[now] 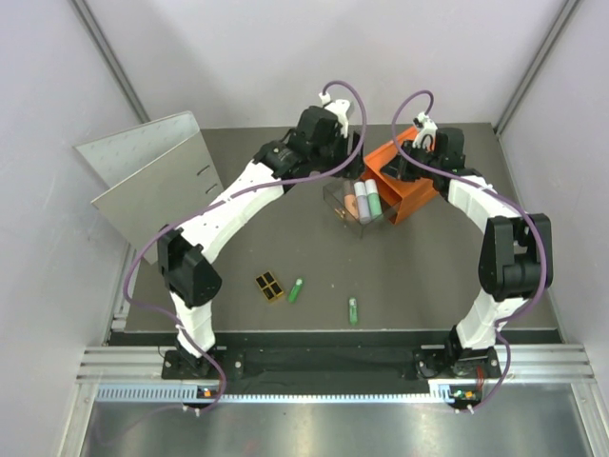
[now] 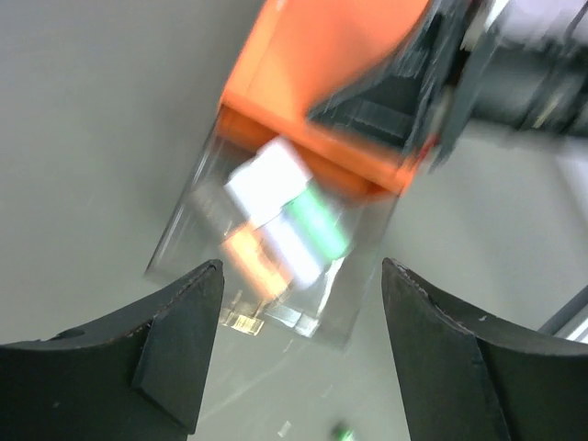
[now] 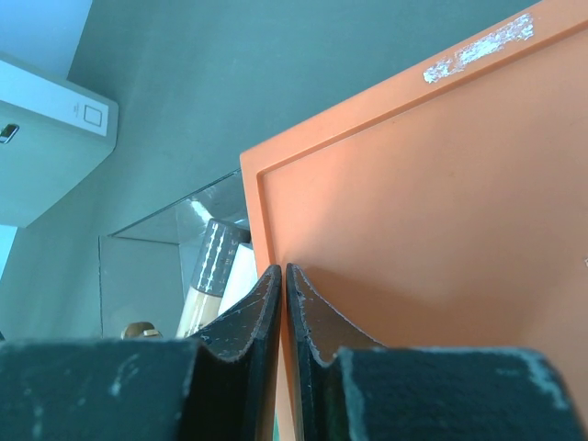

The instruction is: Organize the makeup

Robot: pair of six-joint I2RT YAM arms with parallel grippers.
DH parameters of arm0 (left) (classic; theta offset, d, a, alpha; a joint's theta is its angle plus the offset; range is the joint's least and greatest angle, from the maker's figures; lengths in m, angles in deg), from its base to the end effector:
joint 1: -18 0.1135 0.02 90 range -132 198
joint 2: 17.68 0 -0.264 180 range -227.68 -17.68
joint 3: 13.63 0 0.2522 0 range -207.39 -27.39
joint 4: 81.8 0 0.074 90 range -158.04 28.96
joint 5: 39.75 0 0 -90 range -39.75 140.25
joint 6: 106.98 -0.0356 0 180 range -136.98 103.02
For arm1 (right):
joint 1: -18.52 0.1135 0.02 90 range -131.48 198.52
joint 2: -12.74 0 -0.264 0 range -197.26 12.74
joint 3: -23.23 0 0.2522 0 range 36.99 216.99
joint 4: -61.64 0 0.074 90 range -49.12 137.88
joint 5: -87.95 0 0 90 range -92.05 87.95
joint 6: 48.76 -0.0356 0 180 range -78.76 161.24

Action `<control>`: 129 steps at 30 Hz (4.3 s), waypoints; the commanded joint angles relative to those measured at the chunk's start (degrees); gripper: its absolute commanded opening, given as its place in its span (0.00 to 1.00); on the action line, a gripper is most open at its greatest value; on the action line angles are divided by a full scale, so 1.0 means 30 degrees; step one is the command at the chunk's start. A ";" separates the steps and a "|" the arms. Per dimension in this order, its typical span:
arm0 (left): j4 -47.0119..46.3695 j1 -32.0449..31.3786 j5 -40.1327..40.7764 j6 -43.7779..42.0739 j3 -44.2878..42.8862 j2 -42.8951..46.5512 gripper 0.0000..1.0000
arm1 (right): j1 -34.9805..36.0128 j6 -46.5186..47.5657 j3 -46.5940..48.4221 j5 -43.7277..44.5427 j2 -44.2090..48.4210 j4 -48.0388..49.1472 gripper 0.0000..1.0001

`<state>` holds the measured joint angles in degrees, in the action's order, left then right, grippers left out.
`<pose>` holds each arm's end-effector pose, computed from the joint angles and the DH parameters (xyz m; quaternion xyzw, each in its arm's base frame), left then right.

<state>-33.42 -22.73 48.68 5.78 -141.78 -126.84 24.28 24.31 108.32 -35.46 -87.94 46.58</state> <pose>0.3332 -0.2882 0.3912 0.1417 0.8516 -0.2755 0.4228 0.3971 0.0598 0.2523 -0.0606 0.8421 0.3381 0.4158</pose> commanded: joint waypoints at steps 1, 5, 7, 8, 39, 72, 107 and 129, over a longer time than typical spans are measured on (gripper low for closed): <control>0.1298 0.0071 0.0140 -0.2898 0.3113 0.1811 0.74 | -0.0045 0.1365 -0.1745 0.2054 -0.2415 -0.6188 0.09; 0.1032 0.0071 0.0052 -0.3135 0.6132 0.3222 0.77 | -0.0045 0.1424 -0.1774 0.2025 -0.2532 -0.6188 0.09; 0.0799 0.0100 -0.0093 -0.3193 0.7627 0.3896 0.78 | -0.0045 0.1424 -0.1745 0.2025 -0.2590 -0.6217 0.09; 0.0536 0.0071 -0.0152 -0.3222 0.8037 0.4072 0.79 | -0.0045 0.1453 -0.1687 0.2054 -0.2620 -0.6275 0.09; -0.3889 0.0101 -0.1590 -0.4687 0.9741 0.1115 0.99 | -0.0045 0.1747 -0.1804 0.2288 -0.2620 -0.6627 0.08; -0.8194 0.0071 -0.2790 -0.4220 0.4176 -0.3982 0.99 | -0.0016 0.1834 -0.1365 0.2259 -0.3089 -0.6891 0.09; -0.6762 -0.0369 -0.3315 -0.3810 0.3821 -0.3953 0.99 | -0.0045 0.1834 -0.1013 0.2172 -0.3323 -0.7008 0.09; -1.3407 -0.0222 -0.4136 -0.2314 0.8100 -0.4568 0.76 | -0.0045 0.1922 -0.1277 0.2259 -0.3206 -0.7037 0.09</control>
<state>-64.20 -23.61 35.35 -0.01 -118.06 -141.81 24.28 25.64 110.57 -36.77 -90.39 45.13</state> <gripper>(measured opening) 0.768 0.083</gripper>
